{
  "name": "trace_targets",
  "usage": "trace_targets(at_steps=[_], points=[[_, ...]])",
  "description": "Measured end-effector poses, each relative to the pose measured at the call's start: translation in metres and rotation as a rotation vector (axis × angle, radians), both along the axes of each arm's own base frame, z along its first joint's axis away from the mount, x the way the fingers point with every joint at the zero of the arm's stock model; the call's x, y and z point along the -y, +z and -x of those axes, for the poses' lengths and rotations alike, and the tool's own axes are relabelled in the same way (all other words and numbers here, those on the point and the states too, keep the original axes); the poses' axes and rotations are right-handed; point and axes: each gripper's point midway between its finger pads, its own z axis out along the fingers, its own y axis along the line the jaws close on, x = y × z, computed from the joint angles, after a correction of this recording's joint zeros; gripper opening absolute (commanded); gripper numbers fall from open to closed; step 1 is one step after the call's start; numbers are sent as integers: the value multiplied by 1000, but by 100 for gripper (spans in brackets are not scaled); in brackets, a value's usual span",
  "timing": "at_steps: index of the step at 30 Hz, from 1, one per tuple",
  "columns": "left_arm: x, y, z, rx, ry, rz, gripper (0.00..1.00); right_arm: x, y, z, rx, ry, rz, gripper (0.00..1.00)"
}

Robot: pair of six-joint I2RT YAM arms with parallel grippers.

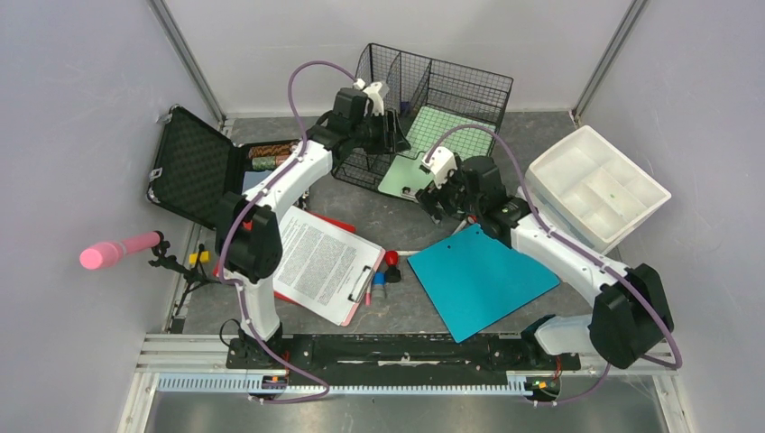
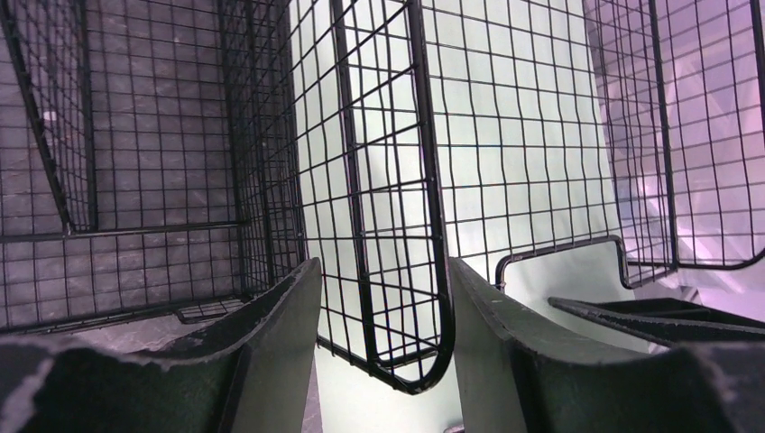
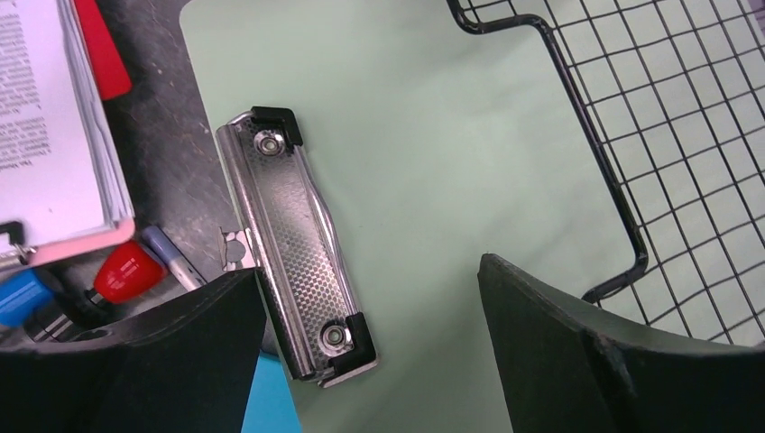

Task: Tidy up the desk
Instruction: Place the folder in the storage box.

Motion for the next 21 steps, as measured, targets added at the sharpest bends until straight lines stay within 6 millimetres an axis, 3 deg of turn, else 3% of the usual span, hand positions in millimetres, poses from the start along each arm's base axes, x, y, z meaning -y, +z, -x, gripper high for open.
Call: trace_targets(at_steps=[3,9,21], points=[[6,0,5,-11,-25,7,58,13,-2,5,24,-9,34,98],[12,0,12,-36,-56,17,59,31,-8,14,52,-19,106,98],[17,-1,12,-71,-72,12,56,50,-13,19,78,18,243,98]])
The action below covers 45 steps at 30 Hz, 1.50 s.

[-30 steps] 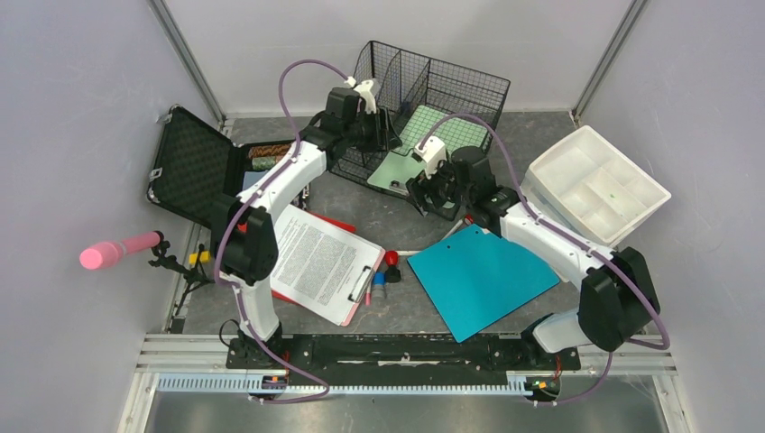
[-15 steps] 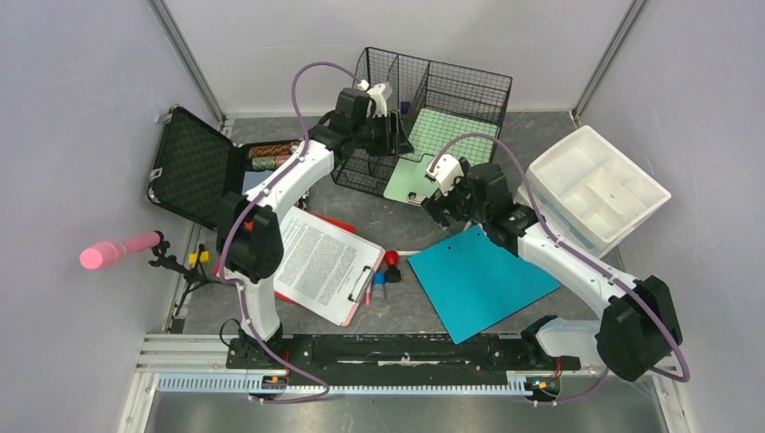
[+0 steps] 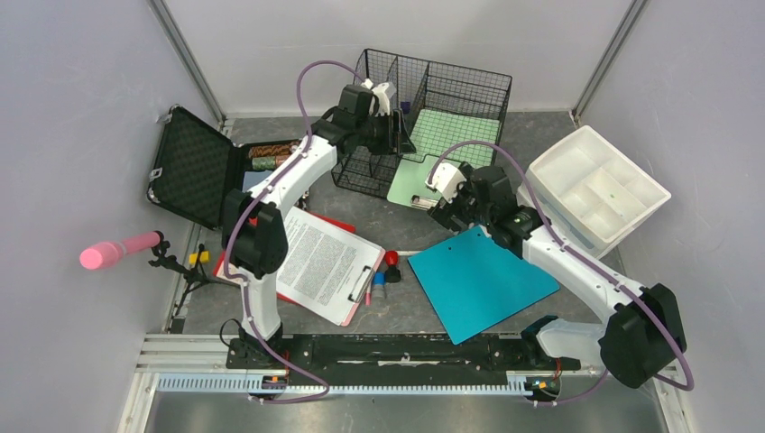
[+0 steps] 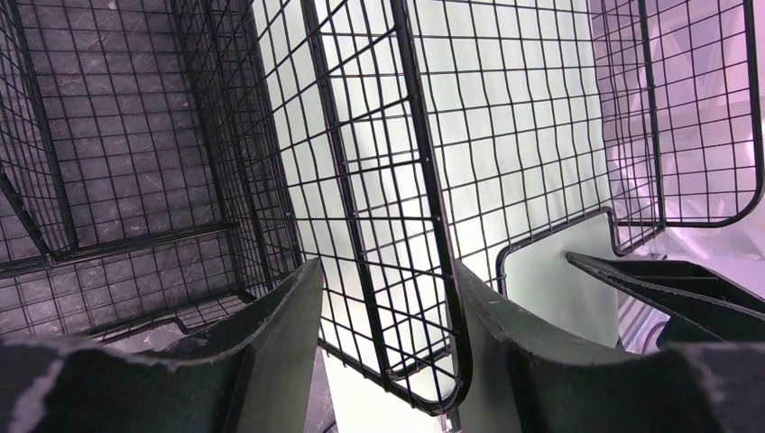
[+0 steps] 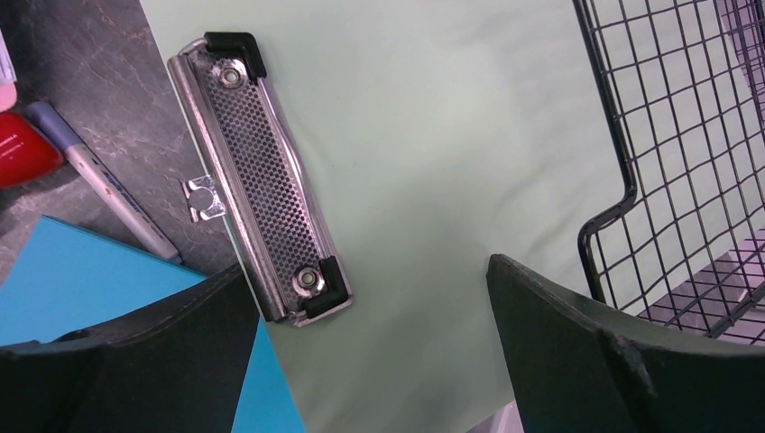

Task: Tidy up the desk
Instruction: Place the folder in the storage box.

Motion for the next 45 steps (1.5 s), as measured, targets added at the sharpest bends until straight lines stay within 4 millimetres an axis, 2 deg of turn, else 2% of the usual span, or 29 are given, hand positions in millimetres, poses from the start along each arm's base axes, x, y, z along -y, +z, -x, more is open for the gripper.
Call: trace_targets(at_steps=[11,17,21,25,28,31,33,38,45], points=[[-2,2,-4,-41,9,-11,51,17,4,10,-7,-3,58,98],[-3,2,-5,-47,10,-14,52,22,16,22,-10,-6,34,98],[-3,2,-5,-49,11,-15,52,30,33,29,3,-46,-33,94],[-4,2,-5,-49,11,-15,52,55,50,25,15,-161,-138,83],[-4,2,-5,-49,11,-15,53,73,54,20,-12,-258,-238,76],[-4,2,-5,-49,11,-15,53,85,46,14,-79,-323,-348,73],[-4,2,-5,-49,11,-15,53,88,32,12,-146,-357,-415,72],[-4,1,-5,-50,9,-13,53,77,-6,19,-328,-378,-520,69],[-4,1,-5,-51,6,-10,53,62,-16,15,-426,-350,-629,57]])
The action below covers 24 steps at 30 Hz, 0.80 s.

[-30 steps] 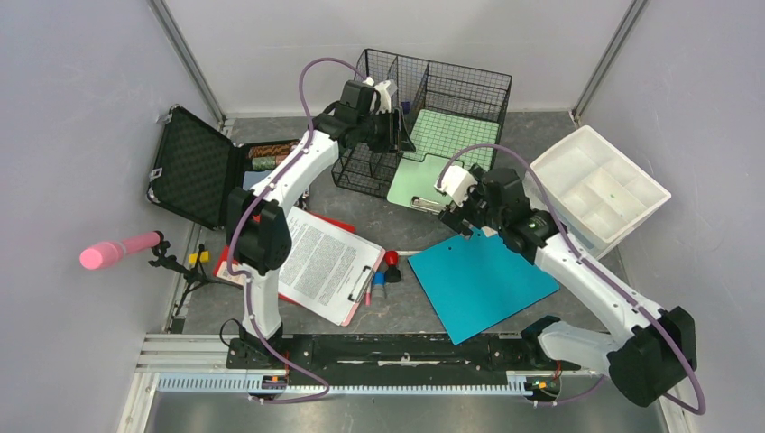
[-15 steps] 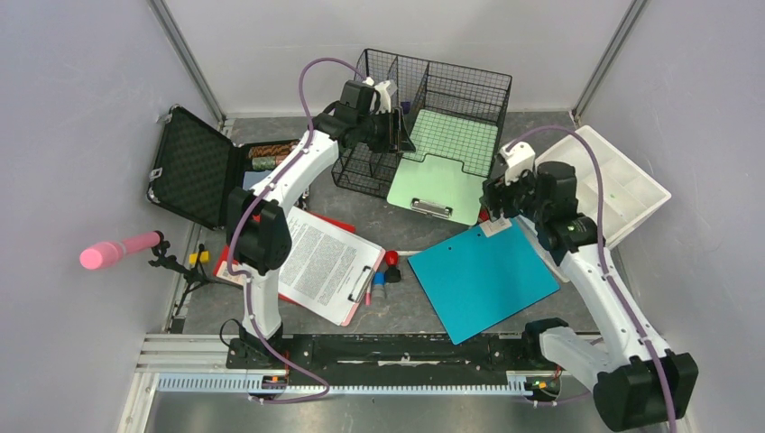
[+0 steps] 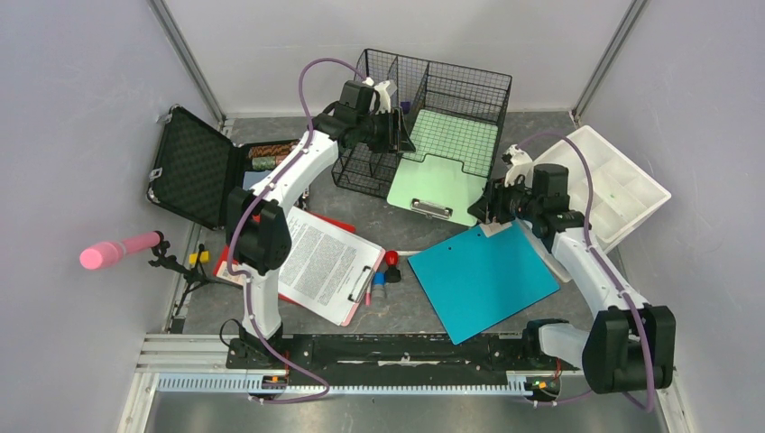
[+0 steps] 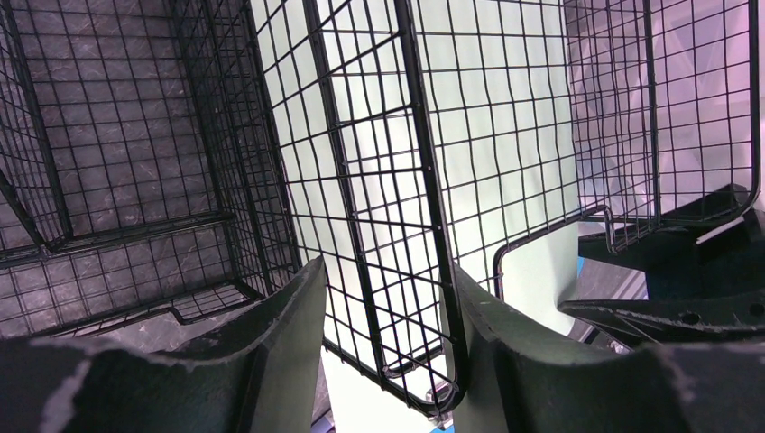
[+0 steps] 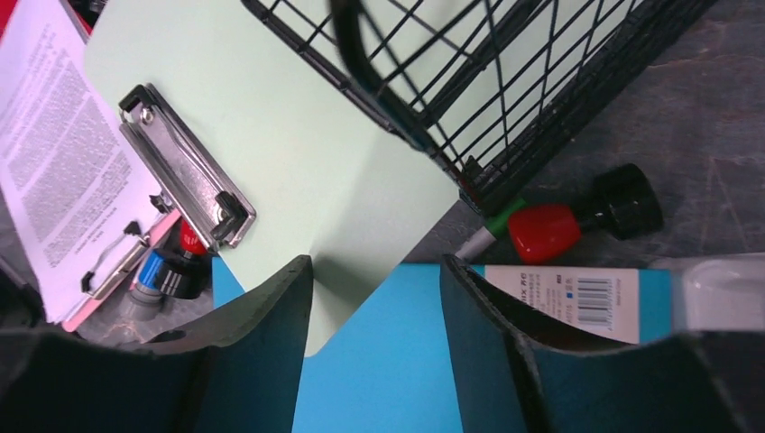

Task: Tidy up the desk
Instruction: Place the folder in the storage box.

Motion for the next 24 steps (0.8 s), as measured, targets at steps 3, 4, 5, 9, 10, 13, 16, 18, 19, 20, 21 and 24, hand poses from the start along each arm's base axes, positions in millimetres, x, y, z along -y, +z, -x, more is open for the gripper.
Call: trace_targets(at_steps=[3,4,5,9,10,13,16,18,19,20,21,24], points=[[0,-1,0,0,-1,2,53,-4,-4,-3,-20,10,-59,48],[0,0,0,0,-3,4,52,-6,-6,-3,-31,14,-80,45],[0,-1,0,-1,-5,5,51,-7,-7,-3,-36,17,-92,41],[1,-1,1,2,-9,11,50,-12,-10,-3,-62,26,-138,22],[1,-1,1,3,-10,12,50,-11,-11,-3,-72,17,-148,19],[1,0,1,6,-11,14,50,-10,-12,-5,-92,-5,-169,13],[1,-1,0,7,-10,15,49,-10,-11,-5,-108,-19,-192,8],[1,-1,0,8,-10,16,49,-11,-10,-4,-112,-20,-201,6],[1,0,0,8,-10,17,48,-12,-9,-4,-116,-20,-209,5],[1,0,0,9,-11,17,47,-13,-8,-4,-118,-21,-213,4],[1,-1,0,8,-11,17,47,-13,-8,-4,-121,-21,-219,3],[1,0,0,10,-10,17,44,-15,-4,-4,-126,-24,-234,1]])
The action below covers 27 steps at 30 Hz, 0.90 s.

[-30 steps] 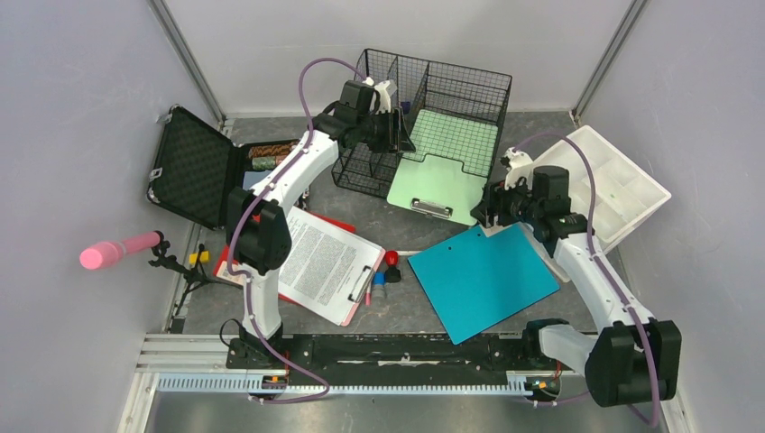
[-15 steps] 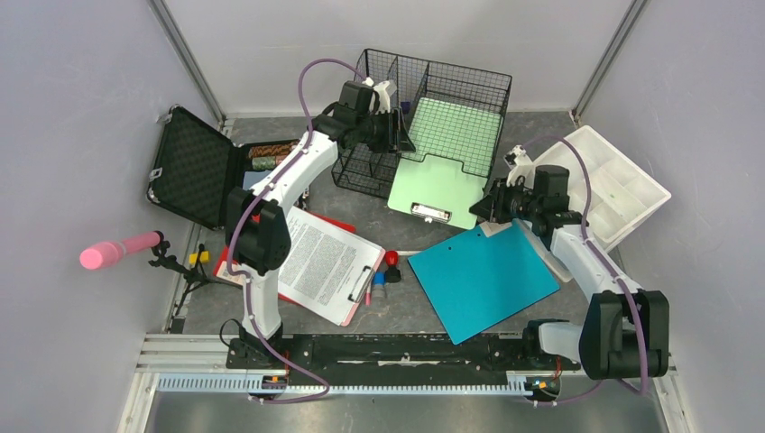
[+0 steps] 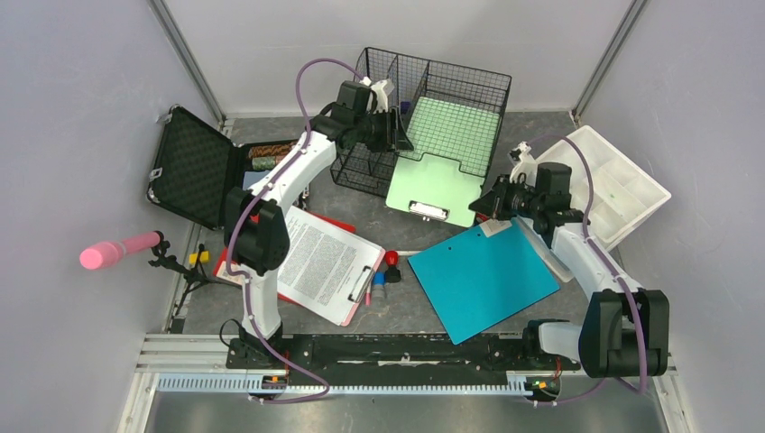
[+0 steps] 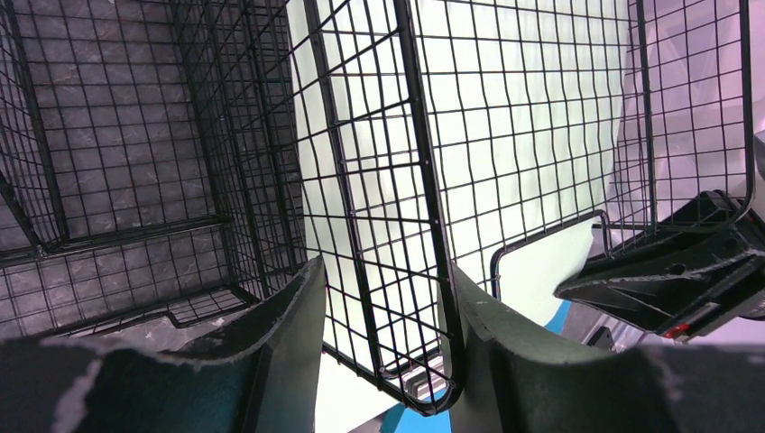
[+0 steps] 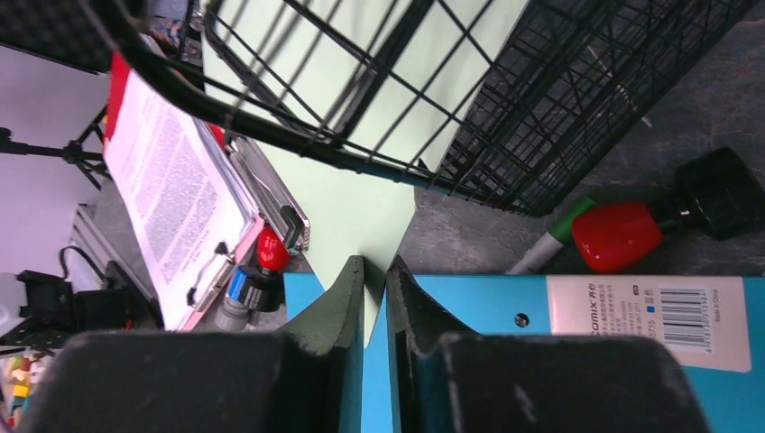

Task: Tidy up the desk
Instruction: Place the folder in the storage box.

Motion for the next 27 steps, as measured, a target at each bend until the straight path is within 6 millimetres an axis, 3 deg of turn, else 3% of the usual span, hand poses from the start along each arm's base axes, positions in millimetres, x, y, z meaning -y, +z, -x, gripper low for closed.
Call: trace_targets(at_steps=[7,13,19,23,27], points=[[-2,0,-3,15,11,-1,23,-7,20,-4,0,4,-62,0],[-3,0,-5,27,19,-1,2,-9,26,-6,-25,-9,-105,0],[-3,0,-5,32,20,0,2,-5,22,-15,-48,-33,-133,0],[-3,0,-5,36,19,1,2,0,29,-23,-22,-56,-158,0],[-1,-1,-4,39,18,0,2,4,39,-30,19,-71,-176,13]])
